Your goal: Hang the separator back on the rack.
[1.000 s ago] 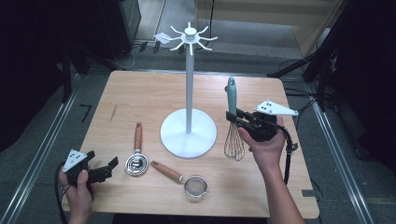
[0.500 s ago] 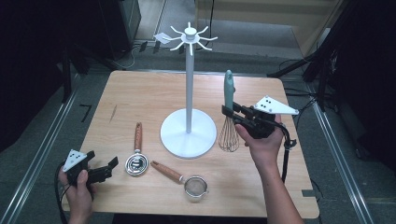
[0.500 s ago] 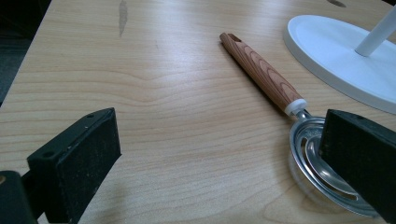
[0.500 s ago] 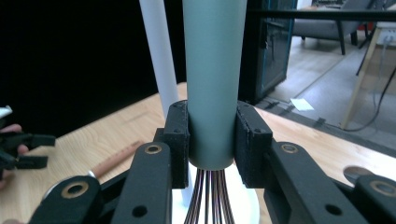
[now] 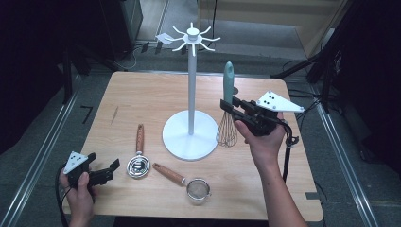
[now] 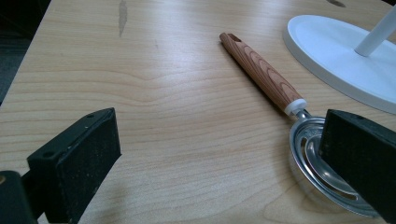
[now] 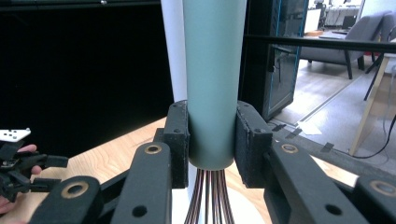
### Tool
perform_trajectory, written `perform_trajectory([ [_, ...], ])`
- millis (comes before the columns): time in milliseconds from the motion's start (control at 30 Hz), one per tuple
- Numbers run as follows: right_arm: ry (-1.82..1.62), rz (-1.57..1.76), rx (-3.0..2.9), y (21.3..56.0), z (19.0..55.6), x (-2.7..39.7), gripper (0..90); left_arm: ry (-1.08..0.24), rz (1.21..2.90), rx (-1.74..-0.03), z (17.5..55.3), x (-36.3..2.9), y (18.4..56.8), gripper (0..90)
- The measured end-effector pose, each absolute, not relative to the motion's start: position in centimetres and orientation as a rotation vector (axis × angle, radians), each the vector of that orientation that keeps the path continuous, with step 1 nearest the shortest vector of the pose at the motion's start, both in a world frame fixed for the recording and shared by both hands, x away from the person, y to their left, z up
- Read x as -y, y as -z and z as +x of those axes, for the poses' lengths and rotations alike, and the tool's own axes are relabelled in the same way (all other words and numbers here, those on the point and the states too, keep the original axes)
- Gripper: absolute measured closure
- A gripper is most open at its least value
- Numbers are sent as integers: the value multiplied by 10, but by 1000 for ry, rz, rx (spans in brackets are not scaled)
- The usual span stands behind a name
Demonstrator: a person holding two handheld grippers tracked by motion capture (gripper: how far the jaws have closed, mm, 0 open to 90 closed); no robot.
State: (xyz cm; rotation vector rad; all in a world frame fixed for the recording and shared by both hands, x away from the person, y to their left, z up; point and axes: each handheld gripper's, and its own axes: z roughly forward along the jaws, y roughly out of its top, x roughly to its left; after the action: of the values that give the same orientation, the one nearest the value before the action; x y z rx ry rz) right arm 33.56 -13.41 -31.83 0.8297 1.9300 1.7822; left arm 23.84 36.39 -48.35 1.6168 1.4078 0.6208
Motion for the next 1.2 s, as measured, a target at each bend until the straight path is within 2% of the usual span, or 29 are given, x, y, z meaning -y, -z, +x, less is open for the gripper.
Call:
perform_trajectory([
  [533, -1840, 746, -1898, 295, 333, 117, 708, -619, 1623, -1404, 239, -364, 483, 0],
  [1200, -1875, 735, -1915, 284, 340, 107, 708, -613, 1628, -1404, 239, -364, 483, 0],
])
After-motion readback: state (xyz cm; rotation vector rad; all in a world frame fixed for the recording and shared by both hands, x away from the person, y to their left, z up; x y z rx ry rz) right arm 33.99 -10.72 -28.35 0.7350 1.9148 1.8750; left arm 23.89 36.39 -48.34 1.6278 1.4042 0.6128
